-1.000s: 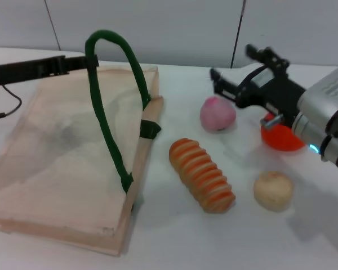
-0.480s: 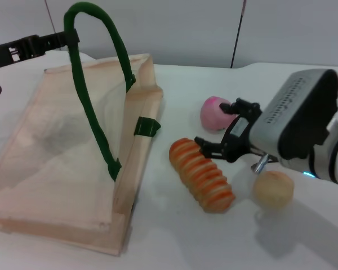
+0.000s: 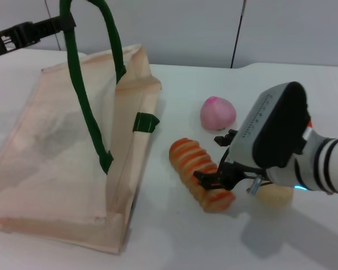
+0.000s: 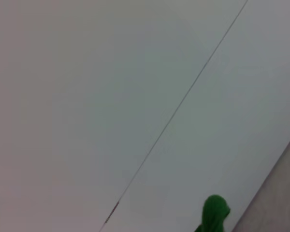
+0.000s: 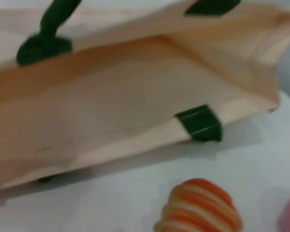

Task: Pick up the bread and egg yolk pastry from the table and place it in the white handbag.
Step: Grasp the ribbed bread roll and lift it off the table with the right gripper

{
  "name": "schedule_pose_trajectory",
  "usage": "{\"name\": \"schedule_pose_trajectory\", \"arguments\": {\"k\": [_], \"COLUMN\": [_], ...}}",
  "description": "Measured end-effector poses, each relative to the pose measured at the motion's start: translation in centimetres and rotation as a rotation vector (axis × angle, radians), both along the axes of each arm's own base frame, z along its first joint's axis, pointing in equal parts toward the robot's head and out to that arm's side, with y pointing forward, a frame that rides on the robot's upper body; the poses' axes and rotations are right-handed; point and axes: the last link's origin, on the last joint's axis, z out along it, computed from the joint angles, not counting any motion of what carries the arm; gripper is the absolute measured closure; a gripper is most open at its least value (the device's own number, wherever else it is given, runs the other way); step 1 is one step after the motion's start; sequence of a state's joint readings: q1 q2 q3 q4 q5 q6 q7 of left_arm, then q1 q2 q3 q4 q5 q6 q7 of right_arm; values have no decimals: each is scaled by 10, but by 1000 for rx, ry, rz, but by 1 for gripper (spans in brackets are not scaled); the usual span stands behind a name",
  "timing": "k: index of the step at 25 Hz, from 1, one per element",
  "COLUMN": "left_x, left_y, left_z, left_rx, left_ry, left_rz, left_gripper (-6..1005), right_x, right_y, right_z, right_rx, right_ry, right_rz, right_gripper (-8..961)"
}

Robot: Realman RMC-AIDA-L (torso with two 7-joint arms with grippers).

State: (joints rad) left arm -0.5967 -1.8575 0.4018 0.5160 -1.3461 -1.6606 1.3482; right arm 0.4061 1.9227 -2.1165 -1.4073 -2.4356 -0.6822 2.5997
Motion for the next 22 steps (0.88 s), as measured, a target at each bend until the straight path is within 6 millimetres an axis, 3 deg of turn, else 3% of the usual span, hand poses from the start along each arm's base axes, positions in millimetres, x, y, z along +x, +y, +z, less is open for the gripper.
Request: {"name": "schedule_pose_trajectory", "arguments": {"k": [9, 22], "left_x": [4, 4], "left_y": [1, 0], "left_z": [-3, -2], "left_rx": [-2, -1], "left_ry": [-16, -15], "left_rz": [-23, -24], "left_gripper": [870, 870], "right_x": [-10, 6], "right_y": [9, 36], "right_z": [-29, -23], "right_rx": [-77, -42], "right_ry": [-45, -37], "right_rz": [-28, -172], "right_gripper": [72, 106]}}
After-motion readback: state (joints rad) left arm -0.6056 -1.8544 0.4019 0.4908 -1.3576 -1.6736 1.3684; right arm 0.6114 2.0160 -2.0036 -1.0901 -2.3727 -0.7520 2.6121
